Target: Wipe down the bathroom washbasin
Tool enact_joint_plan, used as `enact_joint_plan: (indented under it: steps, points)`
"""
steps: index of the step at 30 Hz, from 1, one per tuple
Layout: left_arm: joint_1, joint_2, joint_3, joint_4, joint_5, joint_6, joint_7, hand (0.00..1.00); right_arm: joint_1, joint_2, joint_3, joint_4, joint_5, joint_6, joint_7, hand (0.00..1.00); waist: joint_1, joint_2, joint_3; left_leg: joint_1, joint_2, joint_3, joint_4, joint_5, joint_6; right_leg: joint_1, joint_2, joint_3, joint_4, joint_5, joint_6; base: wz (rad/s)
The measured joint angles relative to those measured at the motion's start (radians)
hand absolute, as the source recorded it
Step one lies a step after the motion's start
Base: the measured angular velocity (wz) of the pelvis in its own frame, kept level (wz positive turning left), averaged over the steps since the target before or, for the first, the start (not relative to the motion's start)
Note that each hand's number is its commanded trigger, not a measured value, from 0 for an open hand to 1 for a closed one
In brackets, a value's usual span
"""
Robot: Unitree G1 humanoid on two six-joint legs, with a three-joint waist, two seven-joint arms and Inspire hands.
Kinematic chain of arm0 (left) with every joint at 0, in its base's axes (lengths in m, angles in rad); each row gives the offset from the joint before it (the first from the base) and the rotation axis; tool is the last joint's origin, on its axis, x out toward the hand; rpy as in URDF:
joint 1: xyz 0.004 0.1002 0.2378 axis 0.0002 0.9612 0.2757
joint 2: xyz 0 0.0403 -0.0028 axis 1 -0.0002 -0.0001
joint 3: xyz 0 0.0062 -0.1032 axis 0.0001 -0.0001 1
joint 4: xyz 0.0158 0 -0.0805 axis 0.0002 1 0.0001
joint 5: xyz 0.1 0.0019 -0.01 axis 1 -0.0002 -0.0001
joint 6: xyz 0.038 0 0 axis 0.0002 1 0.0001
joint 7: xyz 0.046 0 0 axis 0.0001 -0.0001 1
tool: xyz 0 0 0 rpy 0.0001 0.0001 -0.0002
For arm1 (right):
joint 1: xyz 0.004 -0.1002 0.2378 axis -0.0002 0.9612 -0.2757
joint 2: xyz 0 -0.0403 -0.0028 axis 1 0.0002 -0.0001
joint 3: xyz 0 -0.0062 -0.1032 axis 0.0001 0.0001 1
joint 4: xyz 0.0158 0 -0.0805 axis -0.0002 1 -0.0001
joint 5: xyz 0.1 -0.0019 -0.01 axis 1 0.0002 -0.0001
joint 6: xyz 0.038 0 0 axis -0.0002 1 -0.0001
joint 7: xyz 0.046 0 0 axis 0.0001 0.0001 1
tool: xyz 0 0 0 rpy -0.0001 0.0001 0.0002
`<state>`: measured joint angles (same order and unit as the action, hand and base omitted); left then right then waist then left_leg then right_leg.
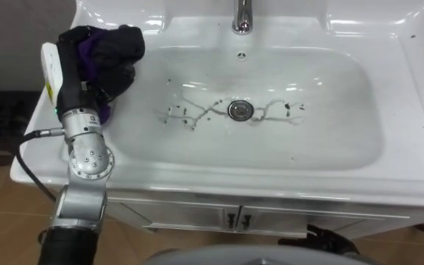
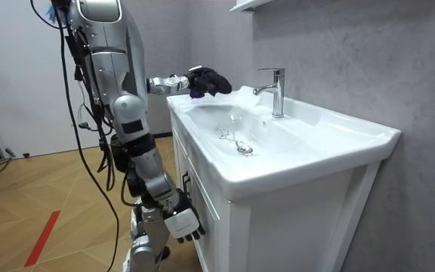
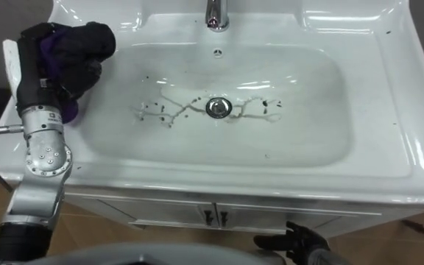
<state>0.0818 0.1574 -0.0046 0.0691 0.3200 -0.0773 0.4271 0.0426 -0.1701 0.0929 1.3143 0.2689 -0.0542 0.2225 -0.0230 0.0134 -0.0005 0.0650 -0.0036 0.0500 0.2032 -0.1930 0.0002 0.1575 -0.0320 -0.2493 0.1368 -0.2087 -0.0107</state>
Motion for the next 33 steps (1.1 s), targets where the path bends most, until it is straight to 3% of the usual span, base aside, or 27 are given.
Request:
enact_joint_plan:
  steps: [8,13,29,33]
  points:
    - [0.009,0.003,-0.002,0.011,0.007,0.010,-0.046,1.00,0.005,-0.001,-0.001,-0.004,0.003,0.001,0.005,0.00,-0.020,0.009,0.0022,0.000,-0.001,-0.001,0.001,0.000,0.000,0.000,-0.002,0.000,0.000,0.001,0.000,0.00]
    - [-0.002,0.012,-0.020,0.082,0.027,0.026,-0.090,1.00,-0.002,-0.001,-0.010,-0.008,0.003,0.004,0.006,0.00,-0.048,0.021,0.0087,-0.001,-0.001,0.000,0.001,0.000,0.000,-0.001,-0.002,0.001,0.003,0.000,0.000,0.00]
    - [-0.004,0.016,-0.086,0.127,0.046,0.078,-0.127,1.00,-0.006,0.002,-0.019,-0.030,0.039,0.026,0.009,0.00,-0.083,0.024,0.0083,-0.008,0.005,0.030,0.000,0.000,0.000,-0.025,-0.001,0.028,0.014,0.000,-0.001,-0.04]
    - [-0.026,0.016,-0.102,0.224,0.072,0.079,-0.133,1.00,-0.006,0.002,-0.021,-0.034,0.039,0.036,0.009,0.00,-0.086,0.028,0.0069,-0.005,0.006,0.031,0.001,0.000,0.000,-0.024,0.000,0.031,0.014,0.000,-0.001,-0.01]
